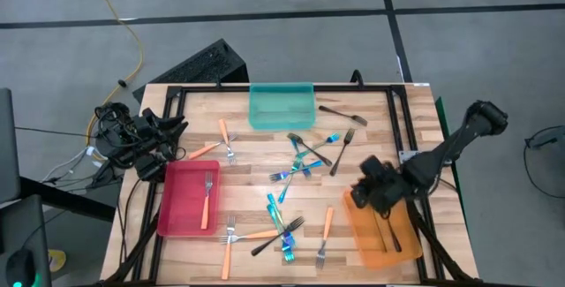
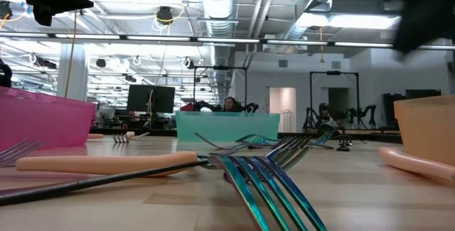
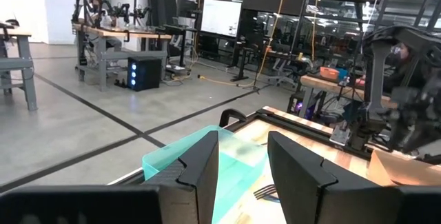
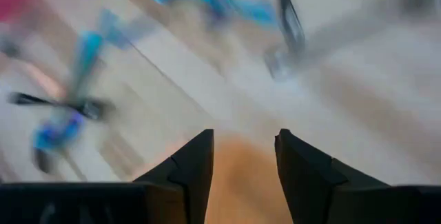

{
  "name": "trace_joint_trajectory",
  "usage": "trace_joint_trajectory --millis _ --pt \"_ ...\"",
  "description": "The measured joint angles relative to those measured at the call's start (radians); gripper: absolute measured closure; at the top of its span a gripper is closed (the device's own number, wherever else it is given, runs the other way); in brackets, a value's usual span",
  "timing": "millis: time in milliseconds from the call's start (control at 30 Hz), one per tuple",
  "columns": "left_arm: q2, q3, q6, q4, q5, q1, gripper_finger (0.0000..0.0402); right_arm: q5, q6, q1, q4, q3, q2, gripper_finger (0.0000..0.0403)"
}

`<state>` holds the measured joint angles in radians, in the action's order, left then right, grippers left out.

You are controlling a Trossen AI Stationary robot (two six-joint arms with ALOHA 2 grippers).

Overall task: Sort silverware by color (type)
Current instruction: Put the blue fork into the blue bin

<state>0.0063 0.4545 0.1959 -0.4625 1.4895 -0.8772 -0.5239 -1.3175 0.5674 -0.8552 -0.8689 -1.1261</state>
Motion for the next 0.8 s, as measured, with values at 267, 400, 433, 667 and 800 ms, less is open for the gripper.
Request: trace_joint_trajectory --millis 267,400,433,667,800 --pt "0.0 0.0 0.001 0.0 0.001 0.0 0.0289 0.049 0.945 -0.26 0.497 -0.013 -0.026 0.0227" --pt "0.0 0.0 0.001 0.0 0.003 0.0 0.0289 0.244 1.183 -0.387 0.663 -0.013 -0.084 0.0227" --pt "0.0 0.0 0.001 0.0 0.004 0.0 0.0289 0.289 1.213 -0.417 0.688 -0.013 -0.103 0.0227" --pt "0.0 0.0 0.0 0.0 0.006 0.0 0.0289 0.485 1.379 -0.547 0.821 -0.013 -0.286 0.0227" --pt "0.0 0.0 0.0 0.0 0.01 0.0 0.0289 0.546 1.45 -0.572 0.887 -0.013 -0.395 0.0227"
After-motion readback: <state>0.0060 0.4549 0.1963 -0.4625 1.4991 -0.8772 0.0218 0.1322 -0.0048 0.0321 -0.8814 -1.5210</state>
